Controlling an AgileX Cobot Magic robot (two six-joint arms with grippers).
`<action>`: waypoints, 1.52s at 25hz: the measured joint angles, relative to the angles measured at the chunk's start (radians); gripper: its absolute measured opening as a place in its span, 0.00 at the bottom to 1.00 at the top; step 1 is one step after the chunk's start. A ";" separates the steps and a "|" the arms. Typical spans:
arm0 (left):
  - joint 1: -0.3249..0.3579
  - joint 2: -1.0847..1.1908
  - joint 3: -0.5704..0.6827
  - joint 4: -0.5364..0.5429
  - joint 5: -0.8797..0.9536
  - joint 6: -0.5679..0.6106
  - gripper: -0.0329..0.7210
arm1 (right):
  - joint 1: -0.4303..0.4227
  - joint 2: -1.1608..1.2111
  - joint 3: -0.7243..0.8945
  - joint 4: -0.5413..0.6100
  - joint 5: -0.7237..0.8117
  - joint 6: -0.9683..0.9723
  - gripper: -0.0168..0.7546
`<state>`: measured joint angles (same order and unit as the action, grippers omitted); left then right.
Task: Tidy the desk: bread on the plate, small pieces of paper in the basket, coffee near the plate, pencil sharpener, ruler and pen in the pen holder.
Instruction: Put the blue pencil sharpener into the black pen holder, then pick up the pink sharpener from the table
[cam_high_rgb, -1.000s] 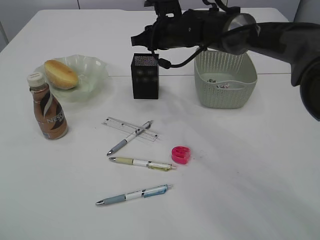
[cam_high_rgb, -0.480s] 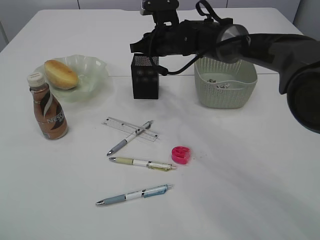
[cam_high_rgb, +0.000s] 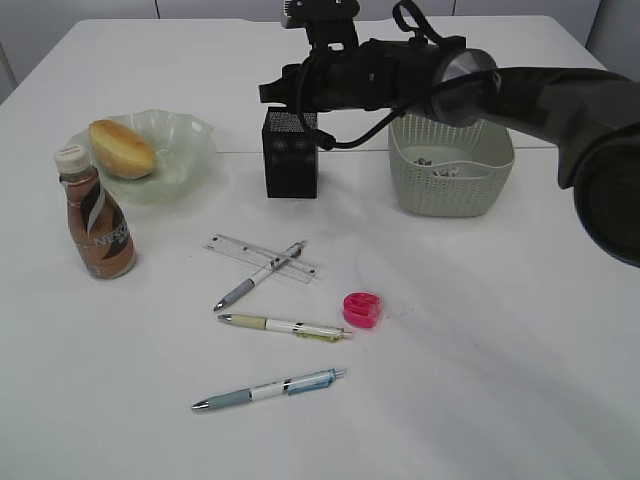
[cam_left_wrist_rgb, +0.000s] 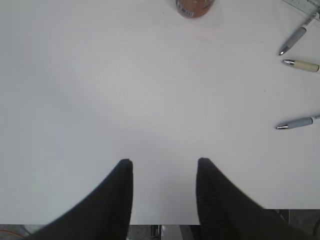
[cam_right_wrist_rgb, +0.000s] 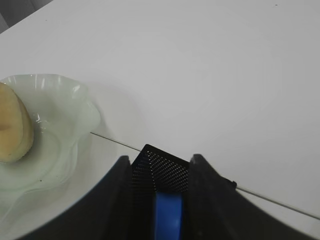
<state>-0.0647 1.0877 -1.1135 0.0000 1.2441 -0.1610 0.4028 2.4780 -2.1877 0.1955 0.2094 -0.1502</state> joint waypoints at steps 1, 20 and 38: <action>0.000 0.000 0.000 0.000 0.000 0.000 0.45 | 0.000 0.000 0.000 0.000 0.000 0.000 0.41; 0.000 0.000 0.000 0.000 0.000 0.000 0.45 | 0.000 -0.108 -0.058 0.006 0.381 0.000 0.46; 0.000 0.000 0.000 -0.017 0.002 0.000 0.45 | 0.000 -0.202 -0.221 -0.104 1.039 0.173 0.45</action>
<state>-0.0647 1.0877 -1.1135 -0.0170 1.2458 -0.1610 0.4028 2.2757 -2.4082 0.0916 1.2488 0.0226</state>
